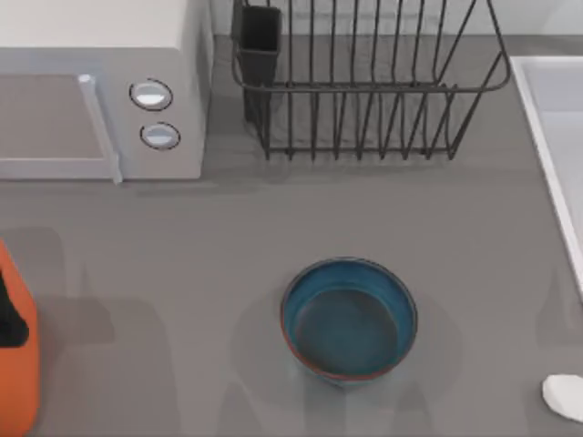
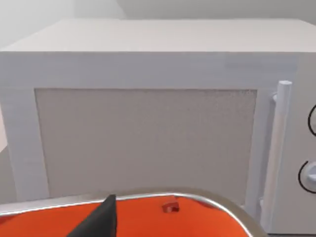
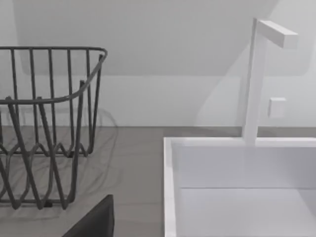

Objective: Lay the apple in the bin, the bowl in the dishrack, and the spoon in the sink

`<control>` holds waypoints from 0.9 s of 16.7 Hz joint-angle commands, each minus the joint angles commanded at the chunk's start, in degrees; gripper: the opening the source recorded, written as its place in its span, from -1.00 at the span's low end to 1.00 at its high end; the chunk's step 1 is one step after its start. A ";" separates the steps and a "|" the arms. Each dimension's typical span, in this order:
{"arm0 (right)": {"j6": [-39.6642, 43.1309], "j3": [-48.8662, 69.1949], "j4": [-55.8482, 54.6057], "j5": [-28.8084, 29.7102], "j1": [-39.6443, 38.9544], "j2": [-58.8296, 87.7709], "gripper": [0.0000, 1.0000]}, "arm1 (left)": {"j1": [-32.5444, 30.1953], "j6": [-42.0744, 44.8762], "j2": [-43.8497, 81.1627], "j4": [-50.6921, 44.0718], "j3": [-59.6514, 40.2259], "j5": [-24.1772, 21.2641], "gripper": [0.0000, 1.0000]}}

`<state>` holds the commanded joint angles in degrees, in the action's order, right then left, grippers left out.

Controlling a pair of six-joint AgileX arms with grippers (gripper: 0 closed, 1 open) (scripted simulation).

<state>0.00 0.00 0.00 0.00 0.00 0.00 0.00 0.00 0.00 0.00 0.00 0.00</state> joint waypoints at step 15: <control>-16.69 37.56 30.98 -0.22 -16.52 45.40 1.00 | 0.00 0.00 0.00 0.00 0.00 0.00 1.00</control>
<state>-16.69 37.56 30.98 -0.22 -16.52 45.40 0.00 0.00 0.00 0.00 0.00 0.00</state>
